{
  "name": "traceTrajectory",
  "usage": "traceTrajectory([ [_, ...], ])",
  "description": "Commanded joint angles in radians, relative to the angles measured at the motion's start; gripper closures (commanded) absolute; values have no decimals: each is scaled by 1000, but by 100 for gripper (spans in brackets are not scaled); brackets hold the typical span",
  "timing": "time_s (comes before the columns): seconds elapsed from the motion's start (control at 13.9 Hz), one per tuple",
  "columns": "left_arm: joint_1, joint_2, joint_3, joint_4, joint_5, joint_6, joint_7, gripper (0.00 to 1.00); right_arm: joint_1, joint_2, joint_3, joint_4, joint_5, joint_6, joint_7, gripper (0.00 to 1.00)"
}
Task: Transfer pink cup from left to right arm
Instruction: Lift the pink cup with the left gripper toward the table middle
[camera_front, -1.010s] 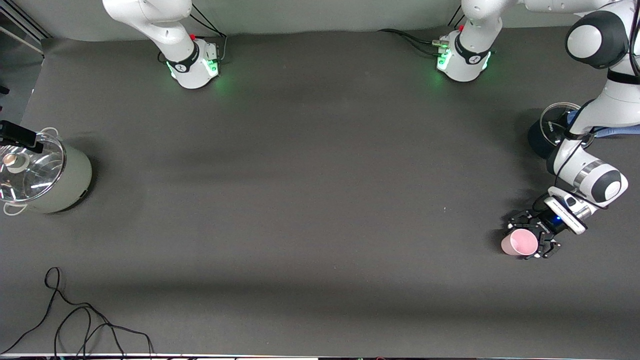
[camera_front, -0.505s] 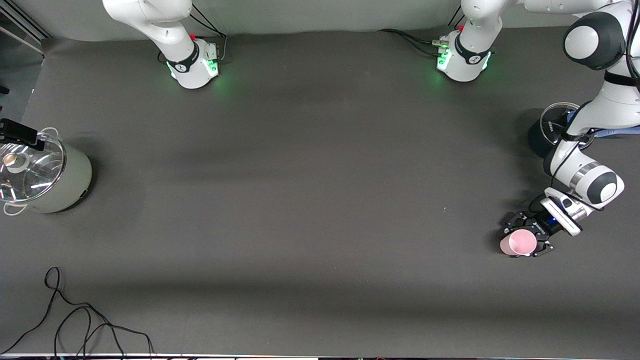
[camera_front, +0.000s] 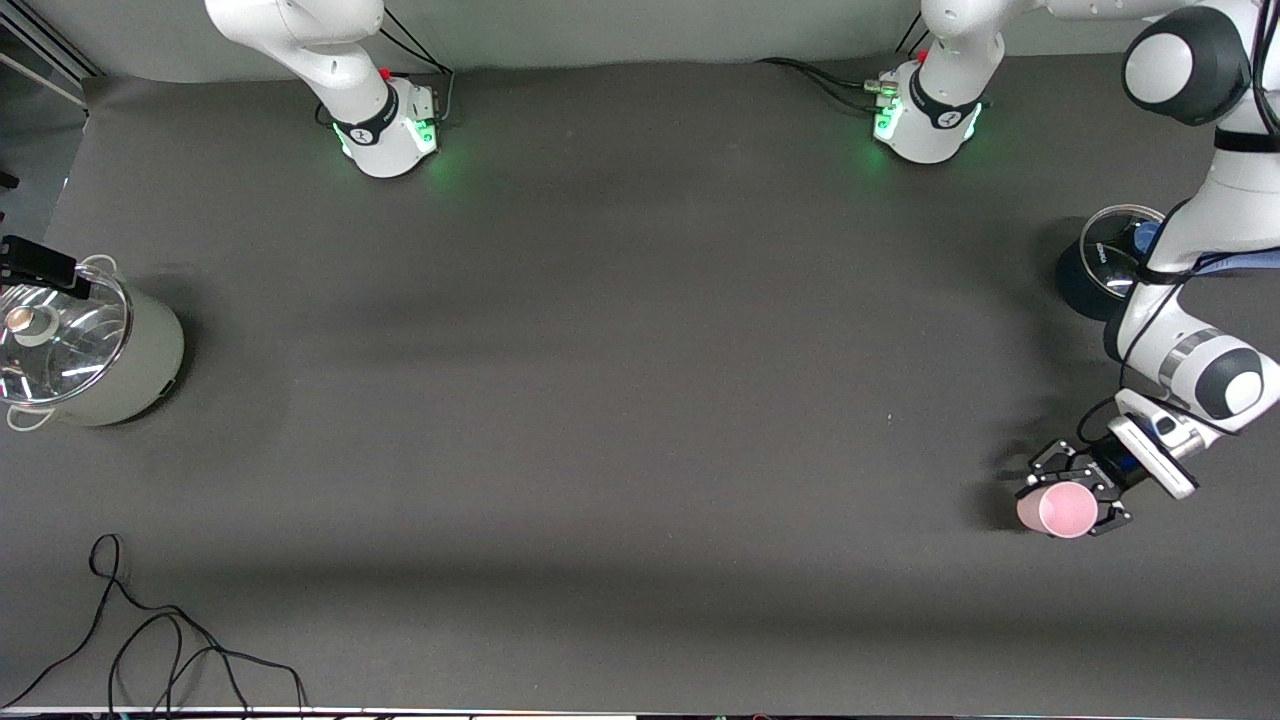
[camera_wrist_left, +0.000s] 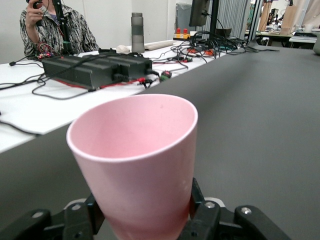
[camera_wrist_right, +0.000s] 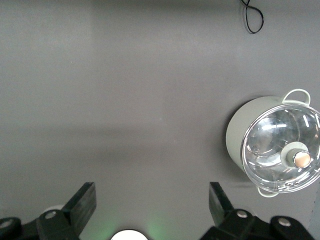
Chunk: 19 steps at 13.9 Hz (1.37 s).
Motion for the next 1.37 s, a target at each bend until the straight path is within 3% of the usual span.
traceTrajectory([
  [0.0, -56, -106, 11, -64, 14, 51, -105, 52, -1, 4, -11, 2, 24, -14, -20, 0],
  [0.36, -156, -313, -16, -225, -34, 194, -246, 52, 11, 11, -6, -7, 53, -11, -14, 0],
  [0.65, -154, -461, -128, -352, -91, 239, -247, 52, 7, 7, -12, -8, 53, -14, -23, 0],
  [0.79, -156, -527, -202, -412, -118, 260, -245, 53, 7, 7, -12, -7, 53, -14, -23, 0],
  [1.01, -156, -585, -381, -457, -195, 382, -246, 56, 7, 8, -12, -7, 53, -14, -22, 0],
  [1.3, -156, -585, -613, -457, -296, 557, -248, 60, 1, 5, -14, -8, 53, -21, -23, 0],
])
